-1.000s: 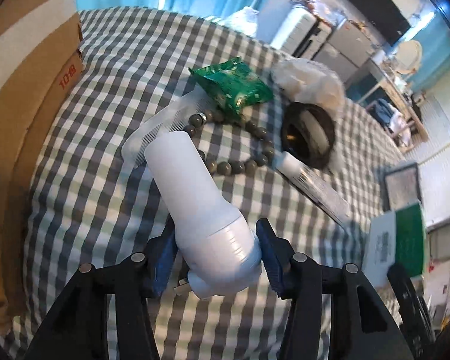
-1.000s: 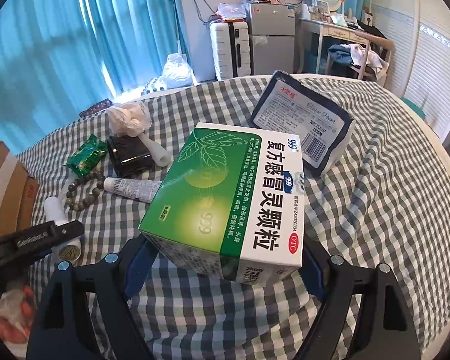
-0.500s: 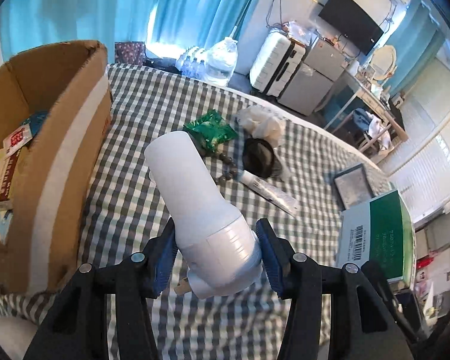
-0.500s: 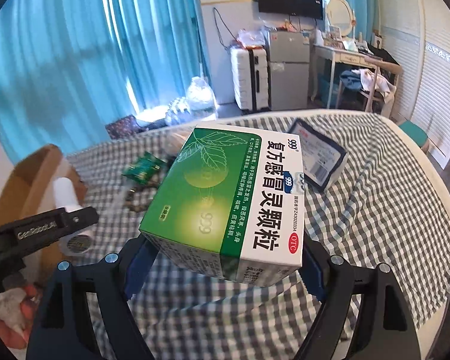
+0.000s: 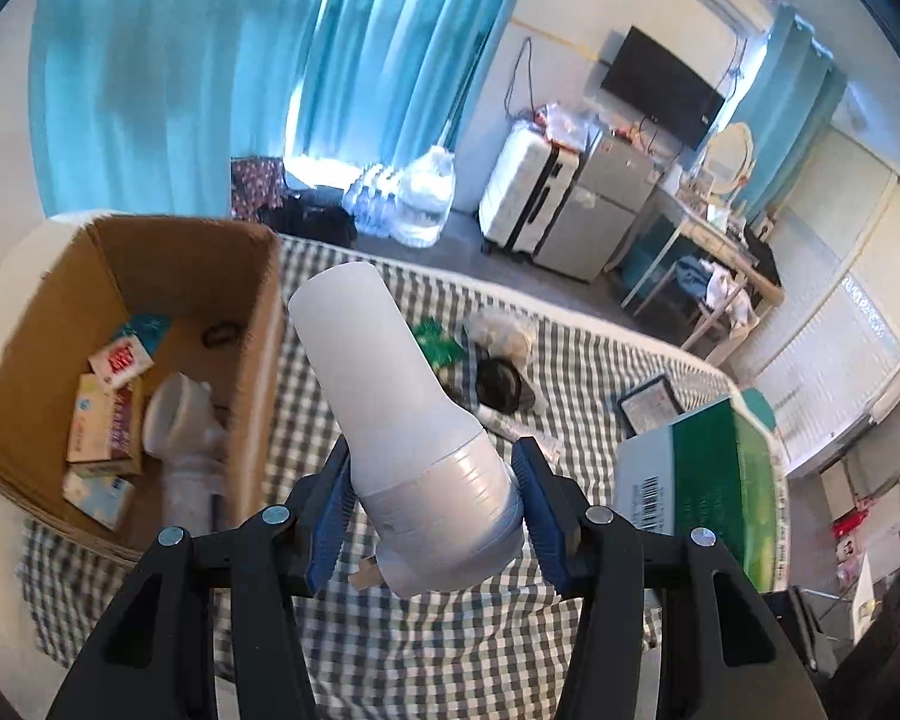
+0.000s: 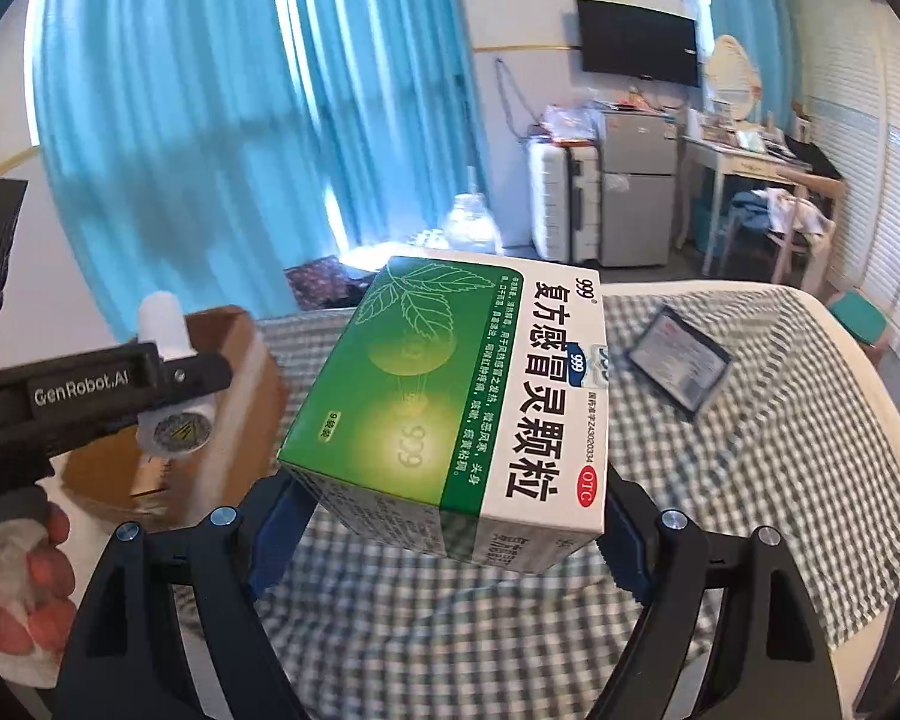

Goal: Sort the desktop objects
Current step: 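Carry the hair dryer and green box over the cardboard box and release both, then move both tools back over the bed toward the foil pouch and tube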

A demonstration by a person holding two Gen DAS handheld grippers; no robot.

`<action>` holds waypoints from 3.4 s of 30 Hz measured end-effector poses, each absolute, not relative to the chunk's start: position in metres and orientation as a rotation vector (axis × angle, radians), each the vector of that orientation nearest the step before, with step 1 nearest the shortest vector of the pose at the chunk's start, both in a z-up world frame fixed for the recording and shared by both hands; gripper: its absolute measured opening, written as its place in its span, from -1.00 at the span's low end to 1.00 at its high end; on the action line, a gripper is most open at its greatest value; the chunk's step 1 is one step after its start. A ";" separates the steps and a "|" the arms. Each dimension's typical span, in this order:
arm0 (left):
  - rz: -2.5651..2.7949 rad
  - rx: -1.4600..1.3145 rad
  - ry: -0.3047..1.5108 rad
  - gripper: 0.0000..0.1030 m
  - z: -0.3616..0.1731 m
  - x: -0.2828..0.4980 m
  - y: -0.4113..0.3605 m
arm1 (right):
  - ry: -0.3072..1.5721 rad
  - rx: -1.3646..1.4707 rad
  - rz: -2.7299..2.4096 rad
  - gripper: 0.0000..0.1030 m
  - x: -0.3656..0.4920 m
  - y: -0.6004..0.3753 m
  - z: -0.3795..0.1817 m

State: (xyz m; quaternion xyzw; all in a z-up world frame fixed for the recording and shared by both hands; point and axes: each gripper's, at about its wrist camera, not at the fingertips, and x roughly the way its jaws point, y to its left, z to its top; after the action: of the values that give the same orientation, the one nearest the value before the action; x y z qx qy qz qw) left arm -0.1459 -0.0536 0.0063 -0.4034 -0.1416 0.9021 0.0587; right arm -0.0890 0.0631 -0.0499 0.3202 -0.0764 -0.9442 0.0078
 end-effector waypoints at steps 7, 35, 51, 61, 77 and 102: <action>2.813 -1.200 -0.399 0.03 0.032 -0.152 -0.112 | -0.173 0.915 -2.836 0.60 -0.099 0.004 -0.027; 2.797 -1.658 -0.400 0.34 -0.089 -0.269 -0.265 | -0.333 1.094 -2.484 0.66 -0.288 -0.150 -0.094; 2.830 -1.603 -0.280 0.77 -0.046 -0.212 -0.215 | -0.455 1.051 -2.672 0.87 -0.243 -0.056 -0.056; 2.823 -1.362 -0.184 0.93 0.017 -0.177 -0.098 | -0.447 0.899 -2.883 0.87 -0.168 0.043 -0.012; 2.799 -1.279 0.042 1.00 -0.001 -0.155 0.057 | -0.381 0.889 -3.097 0.90 -0.087 0.206 -0.010; 2.857 -1.679 0.030 1.00 -0.120 -0.244 0.150 | -0.103 1.170 -3.066 0.90 -0.165 0.293 -0.106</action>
State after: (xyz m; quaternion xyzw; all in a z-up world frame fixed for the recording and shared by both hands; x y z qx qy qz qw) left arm -0.2438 0.1502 -0.1195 -0.5048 0.0091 0.8589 -0.0864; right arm -0.1648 0.2930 -0.1062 0.3554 -0.0313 -0.9315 -0.0710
